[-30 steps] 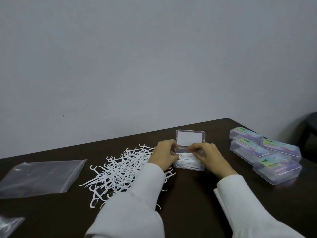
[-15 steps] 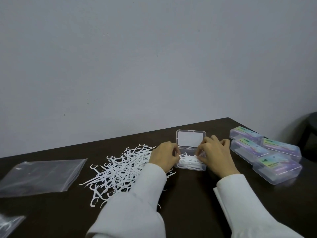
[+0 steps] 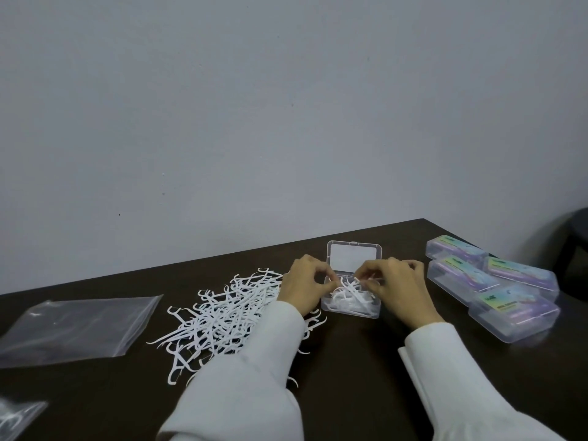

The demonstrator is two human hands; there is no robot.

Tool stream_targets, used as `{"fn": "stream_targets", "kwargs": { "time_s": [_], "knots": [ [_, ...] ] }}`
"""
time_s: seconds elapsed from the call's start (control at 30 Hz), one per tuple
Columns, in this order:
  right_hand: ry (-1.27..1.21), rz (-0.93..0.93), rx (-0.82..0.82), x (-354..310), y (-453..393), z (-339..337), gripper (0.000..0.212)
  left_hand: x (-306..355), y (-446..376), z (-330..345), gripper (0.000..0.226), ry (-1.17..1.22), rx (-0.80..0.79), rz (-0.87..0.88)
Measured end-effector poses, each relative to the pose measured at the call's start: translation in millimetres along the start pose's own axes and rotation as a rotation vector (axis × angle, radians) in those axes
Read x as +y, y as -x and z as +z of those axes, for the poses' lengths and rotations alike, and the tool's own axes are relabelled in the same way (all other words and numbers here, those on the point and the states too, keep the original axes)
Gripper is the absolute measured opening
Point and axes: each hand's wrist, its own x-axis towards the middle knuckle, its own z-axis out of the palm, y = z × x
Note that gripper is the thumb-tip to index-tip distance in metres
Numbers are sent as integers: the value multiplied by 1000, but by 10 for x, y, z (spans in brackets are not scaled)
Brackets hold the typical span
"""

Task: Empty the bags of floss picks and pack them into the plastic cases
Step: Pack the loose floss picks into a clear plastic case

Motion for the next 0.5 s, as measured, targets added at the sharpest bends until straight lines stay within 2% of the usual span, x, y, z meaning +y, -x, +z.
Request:
{"fn": "stream_targets", "kwargs": {
  "time_s": [0.2,0.33,0.43,0.5],
  "knots": [
    [-242,-23,-61,-6,-39,112,13,-36,8,14,26,118,3,-43],
    [-171,-51,-61,25,-36,103,11,-72,5,5,15,137,64,-40],
    [-128,-58,-151,28,-14,104,10,-74,0,16,13,37,10,-25],
    [-132,-56,-150,17,-10,109,11,-48,11,25,12,-35,-24,-15]
  ]
}}
